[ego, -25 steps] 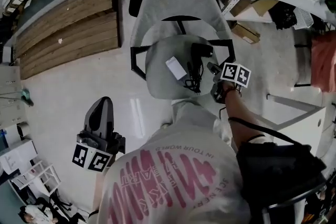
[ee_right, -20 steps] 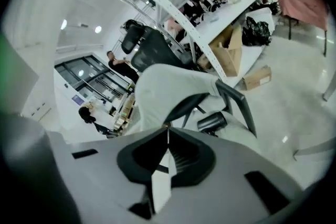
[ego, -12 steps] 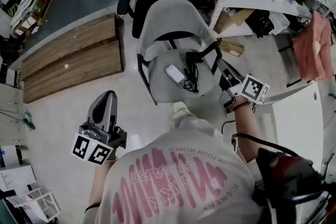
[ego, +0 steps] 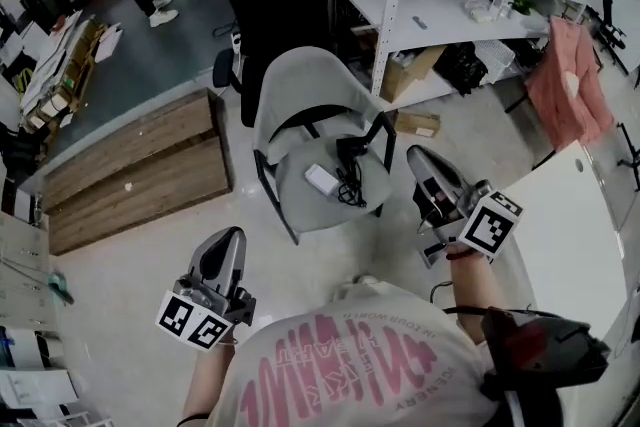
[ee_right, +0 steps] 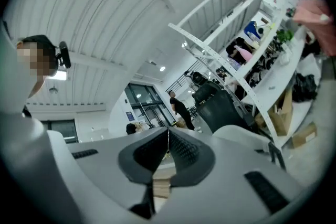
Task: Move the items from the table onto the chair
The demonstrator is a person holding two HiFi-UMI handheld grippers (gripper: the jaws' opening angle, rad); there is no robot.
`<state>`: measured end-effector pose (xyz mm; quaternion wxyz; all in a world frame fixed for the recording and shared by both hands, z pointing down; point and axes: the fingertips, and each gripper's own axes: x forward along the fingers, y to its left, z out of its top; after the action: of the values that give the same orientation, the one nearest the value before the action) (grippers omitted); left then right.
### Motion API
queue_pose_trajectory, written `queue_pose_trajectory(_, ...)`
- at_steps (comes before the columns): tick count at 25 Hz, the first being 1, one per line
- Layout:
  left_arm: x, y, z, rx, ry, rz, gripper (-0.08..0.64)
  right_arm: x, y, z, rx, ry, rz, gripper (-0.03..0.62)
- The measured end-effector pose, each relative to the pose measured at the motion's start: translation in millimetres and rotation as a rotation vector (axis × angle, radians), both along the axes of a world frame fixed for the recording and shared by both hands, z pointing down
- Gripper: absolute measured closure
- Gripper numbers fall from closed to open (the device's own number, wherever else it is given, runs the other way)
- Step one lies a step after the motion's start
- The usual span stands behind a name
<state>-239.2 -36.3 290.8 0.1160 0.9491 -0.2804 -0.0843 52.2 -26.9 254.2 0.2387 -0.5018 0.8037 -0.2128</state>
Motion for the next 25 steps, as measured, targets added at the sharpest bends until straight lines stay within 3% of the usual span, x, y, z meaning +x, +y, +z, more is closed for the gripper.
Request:
queue_pose_trajectory(4, 3.5, 10.4, 2.0, -0.010, -0.003, -0.009, 0.551, -2.4, 25.8, -11.7, 0.021, 0.153, 0.033, 0.577)
queue_pose_trajectory(6, 9.8, 18.0, 4.2, -0.003, -0.009, 0.003, 0.551, -4.6, 35.0, -14.7, 0.031, 0.183, 0.018, 0.577)
queue_pose_trajectory(9, 23.0, 30.0, 1.7, 0.014, -0.014, 0.017, 0.551, -5.7, 50.7, -15.0, 0.047, 0.188, -0.025, 0.577)
queue_pose_trajectory(17, 65.4, 91.2, 9.0, 0.013, -0.075, 0.035, 0.551, 11.4, 98.2, 18.4, -0.023, 0.196, -0.070, 0.578)
queue_pose_trajectory(25, 86.6, 150.5, 0.6, 0.013, -0.095, 0.012, 0.551, 39.8, 149.8, 17.8, -0.012, 0.140, -0.075, 0.580)
